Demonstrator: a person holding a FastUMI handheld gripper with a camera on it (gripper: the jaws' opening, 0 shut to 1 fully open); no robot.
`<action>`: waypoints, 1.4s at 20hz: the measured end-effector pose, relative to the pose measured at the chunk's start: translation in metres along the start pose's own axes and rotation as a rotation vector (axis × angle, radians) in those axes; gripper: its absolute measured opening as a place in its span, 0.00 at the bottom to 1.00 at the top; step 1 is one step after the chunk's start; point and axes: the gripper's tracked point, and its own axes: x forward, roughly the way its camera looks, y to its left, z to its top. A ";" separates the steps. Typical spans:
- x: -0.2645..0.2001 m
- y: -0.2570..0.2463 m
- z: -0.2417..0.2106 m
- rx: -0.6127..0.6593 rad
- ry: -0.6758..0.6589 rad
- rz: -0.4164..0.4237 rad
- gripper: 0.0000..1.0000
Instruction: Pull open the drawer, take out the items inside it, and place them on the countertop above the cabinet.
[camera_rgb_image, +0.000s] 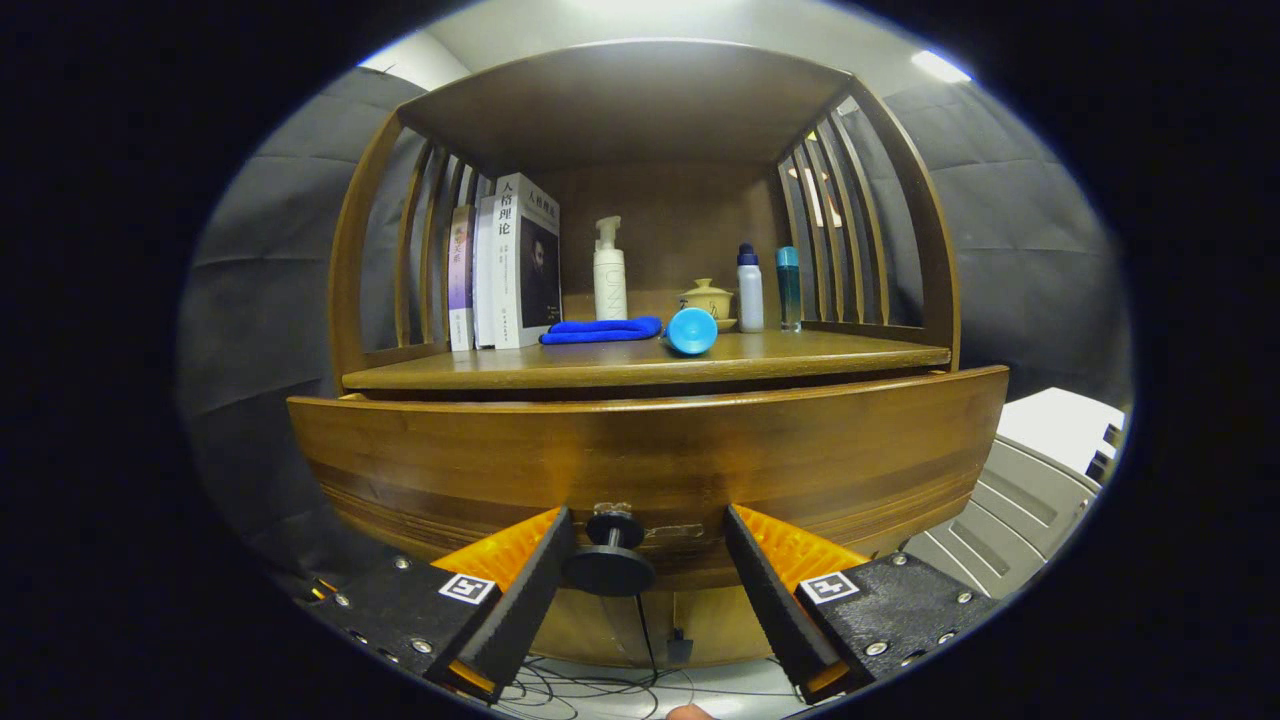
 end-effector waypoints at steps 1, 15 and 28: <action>0.004 0.000 0.001 -0.001 0.000 -0.001 0.95; 0.046 0.002 0.006 0.001 -0.010 -0.015 0.94; -0.012 -0.001 0.072 -0.004 -0.061 0.109 0.95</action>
